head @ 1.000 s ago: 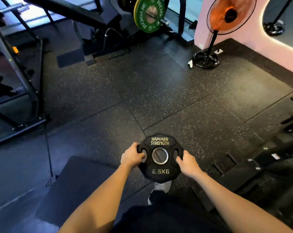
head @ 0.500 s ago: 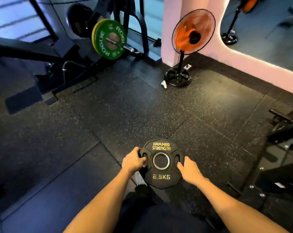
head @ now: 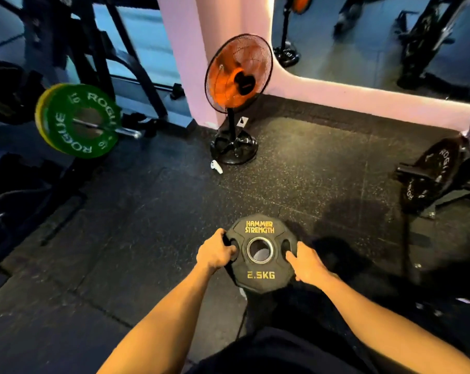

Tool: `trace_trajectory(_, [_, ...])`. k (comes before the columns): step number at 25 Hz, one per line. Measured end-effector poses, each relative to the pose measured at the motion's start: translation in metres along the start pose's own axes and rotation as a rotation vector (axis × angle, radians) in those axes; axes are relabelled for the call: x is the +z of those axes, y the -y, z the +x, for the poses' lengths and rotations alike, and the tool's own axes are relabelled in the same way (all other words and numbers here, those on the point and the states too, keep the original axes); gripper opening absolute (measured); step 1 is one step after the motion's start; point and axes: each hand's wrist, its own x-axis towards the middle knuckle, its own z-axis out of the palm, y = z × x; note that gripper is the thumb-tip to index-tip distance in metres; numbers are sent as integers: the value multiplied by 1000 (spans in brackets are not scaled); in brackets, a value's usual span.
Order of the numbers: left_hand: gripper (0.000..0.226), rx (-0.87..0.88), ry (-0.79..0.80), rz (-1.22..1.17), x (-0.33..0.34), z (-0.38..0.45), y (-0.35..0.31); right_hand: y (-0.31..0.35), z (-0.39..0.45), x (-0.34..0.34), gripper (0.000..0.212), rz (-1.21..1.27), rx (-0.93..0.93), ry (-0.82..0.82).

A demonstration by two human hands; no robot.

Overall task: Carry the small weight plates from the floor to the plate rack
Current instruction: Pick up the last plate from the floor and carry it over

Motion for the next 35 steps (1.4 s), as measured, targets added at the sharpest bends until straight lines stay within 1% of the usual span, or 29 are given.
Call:
trace_trajectory(4, [44,21,19,10,-38,107,-48,45,107,-40,27,-10,-1,-4])
trace_trajectory(7, [44,2,29,5,-73,179,-90,93,175,-85,18,-32,-18,-7])
trace_trajectory(12, [46,14,45,-43,-117,279,-156,148,267,-144,17,-7,18,-26])
trace_trajectory(13, [46,15,57,-58,-124,302,-167,156,288,-152,19,0,30,-28])
trace_trajectory(15, [43,23,71,-68,-135,354,-188,173,333,-170,29,14,35,-50])
trace_trajectory(18, [43,66,88,-39,-156,429,-223,201,400,-194,34,64,30,-65])
trace_trajectory(21, [43,154,104,41,-185,518,-265,235,469,-222,36,118,127,-128])
trace_trajectory(25, [52,249,141,174,-220,609,-335,271,534,-265,38,233,233,-193])
trace_trajectory(30, [48,355,217,271,-233,683,-432,281,590,-323,37,355,326,-285])
trace_trajectory(33, [47,433,301,345,-219,724,-498,263,623,-359,35,444,346,-318])
trace_trajectory(35, [45,497,330,392,-206,741,-539,249,639,-383,35,488,379,-356])
